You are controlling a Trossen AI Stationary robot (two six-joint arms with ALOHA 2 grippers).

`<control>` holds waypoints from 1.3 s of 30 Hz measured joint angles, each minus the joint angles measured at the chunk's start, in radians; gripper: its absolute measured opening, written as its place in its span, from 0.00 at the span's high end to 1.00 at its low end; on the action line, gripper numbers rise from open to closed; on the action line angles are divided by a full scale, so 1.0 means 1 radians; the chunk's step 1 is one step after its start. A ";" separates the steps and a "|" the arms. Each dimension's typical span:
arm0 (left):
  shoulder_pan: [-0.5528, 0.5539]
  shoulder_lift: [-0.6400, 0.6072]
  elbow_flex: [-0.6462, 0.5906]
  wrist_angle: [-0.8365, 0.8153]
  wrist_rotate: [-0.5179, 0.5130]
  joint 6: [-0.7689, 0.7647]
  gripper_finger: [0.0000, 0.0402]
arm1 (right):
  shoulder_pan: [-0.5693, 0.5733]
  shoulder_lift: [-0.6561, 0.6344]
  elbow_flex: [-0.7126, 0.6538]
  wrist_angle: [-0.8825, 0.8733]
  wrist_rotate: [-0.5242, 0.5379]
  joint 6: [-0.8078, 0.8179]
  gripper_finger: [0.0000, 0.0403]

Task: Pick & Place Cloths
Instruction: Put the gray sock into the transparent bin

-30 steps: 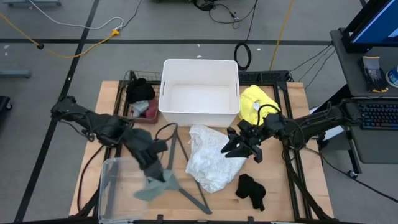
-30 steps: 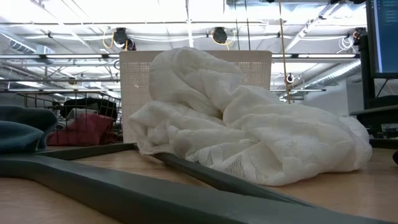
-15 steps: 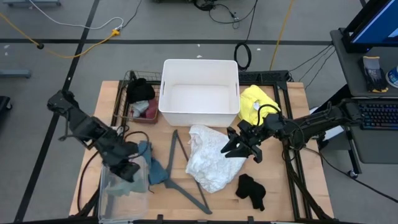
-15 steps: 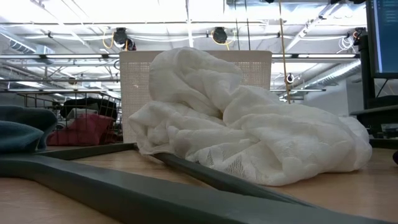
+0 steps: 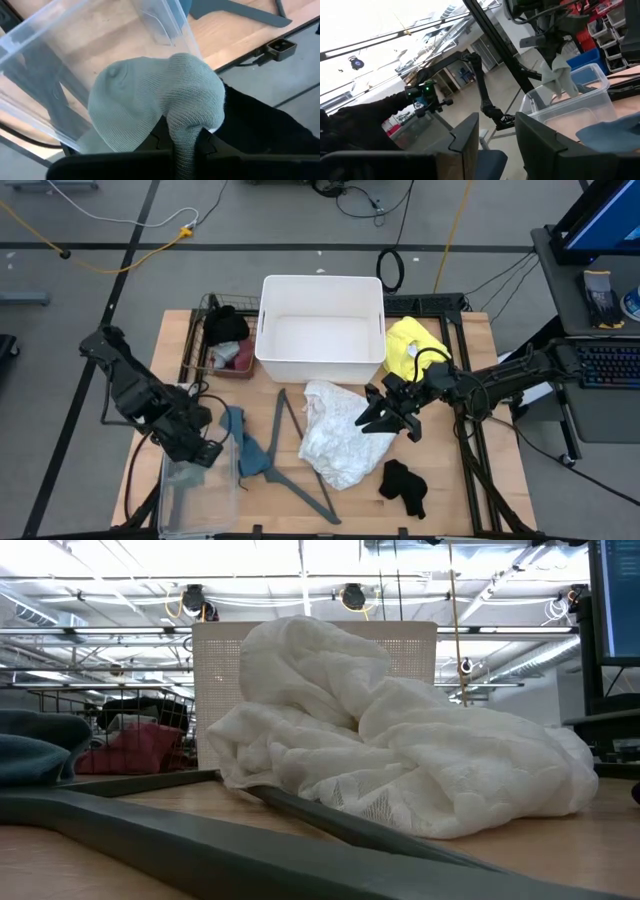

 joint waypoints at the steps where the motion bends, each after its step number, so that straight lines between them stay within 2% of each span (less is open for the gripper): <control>1: 0.000 0.005 0.000 -0.001 -0.002 0.005 0.99 | 0.000 0.000 0.000 0.000 0.001 0.000 0.71; 13: -0.007 0.044 0.000 -0.056 -0.018 0.042 0.99 | 0.000 0.000 0.000 0.000 0.002 0.001 0.71; 18: -0.016 0.096 0.000 -0.059 -0.041 0.094 0.95 | 0.000 0.000 0.000 0.000 0.002 0.002 0.72; 26: -0.040 0.193 -0.001 -0.057 -0.029 0.101 0.96 | 0.000 0.000 0.000 0.000 0.002 0.000 0.71; 33: -0.063 0.280 -0.001 -0.056 -0.028 0.094 0.86 | 0.000 0.000 0.000 0.000 0.002 -0.001 0.71; 39: -0.086 0.342 -0.001 -0.054 0.031 0.085 0.80 | 0.000 0.000 0.000 0.000 0.002 -0.001 0.72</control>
